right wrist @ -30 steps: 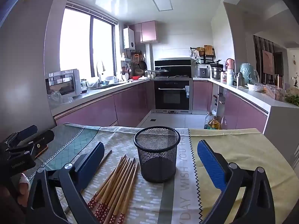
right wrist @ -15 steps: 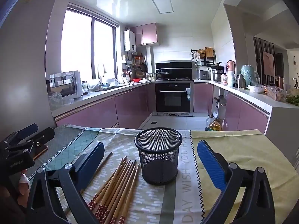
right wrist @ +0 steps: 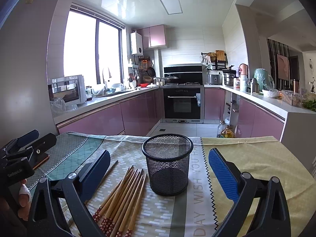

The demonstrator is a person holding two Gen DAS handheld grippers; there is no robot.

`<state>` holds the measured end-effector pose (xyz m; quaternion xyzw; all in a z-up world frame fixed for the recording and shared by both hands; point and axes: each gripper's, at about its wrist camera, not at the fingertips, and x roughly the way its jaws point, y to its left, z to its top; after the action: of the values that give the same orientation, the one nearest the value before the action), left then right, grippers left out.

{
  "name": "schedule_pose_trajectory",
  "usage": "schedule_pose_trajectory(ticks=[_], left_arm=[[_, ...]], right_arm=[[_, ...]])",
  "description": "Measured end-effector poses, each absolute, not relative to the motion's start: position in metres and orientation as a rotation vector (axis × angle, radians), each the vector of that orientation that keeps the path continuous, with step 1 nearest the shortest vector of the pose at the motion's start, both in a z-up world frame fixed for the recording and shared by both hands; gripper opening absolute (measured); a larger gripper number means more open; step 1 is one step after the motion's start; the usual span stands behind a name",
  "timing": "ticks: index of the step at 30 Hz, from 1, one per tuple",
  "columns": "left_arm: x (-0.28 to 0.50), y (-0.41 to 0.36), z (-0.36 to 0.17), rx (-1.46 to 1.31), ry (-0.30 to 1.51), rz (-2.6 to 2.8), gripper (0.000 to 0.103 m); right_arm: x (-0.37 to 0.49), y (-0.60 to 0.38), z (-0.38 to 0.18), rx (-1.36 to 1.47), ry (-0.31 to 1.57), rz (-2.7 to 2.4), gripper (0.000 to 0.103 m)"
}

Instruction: Organize utensils

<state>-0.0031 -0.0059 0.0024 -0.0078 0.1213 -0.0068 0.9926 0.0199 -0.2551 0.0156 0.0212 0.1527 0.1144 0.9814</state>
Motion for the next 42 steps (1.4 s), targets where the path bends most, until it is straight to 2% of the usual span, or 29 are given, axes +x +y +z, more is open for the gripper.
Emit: schedule_pose_trajectory(ticks=[42], left_arm=[[-0.0026, -0.0114, -0.0034, -0.019, 0.235, -0.024, 0.097]], right_arm=[[0.0183, -0.2573, 0.0122, 0.052, 0.305, 0.233, 0.096]])
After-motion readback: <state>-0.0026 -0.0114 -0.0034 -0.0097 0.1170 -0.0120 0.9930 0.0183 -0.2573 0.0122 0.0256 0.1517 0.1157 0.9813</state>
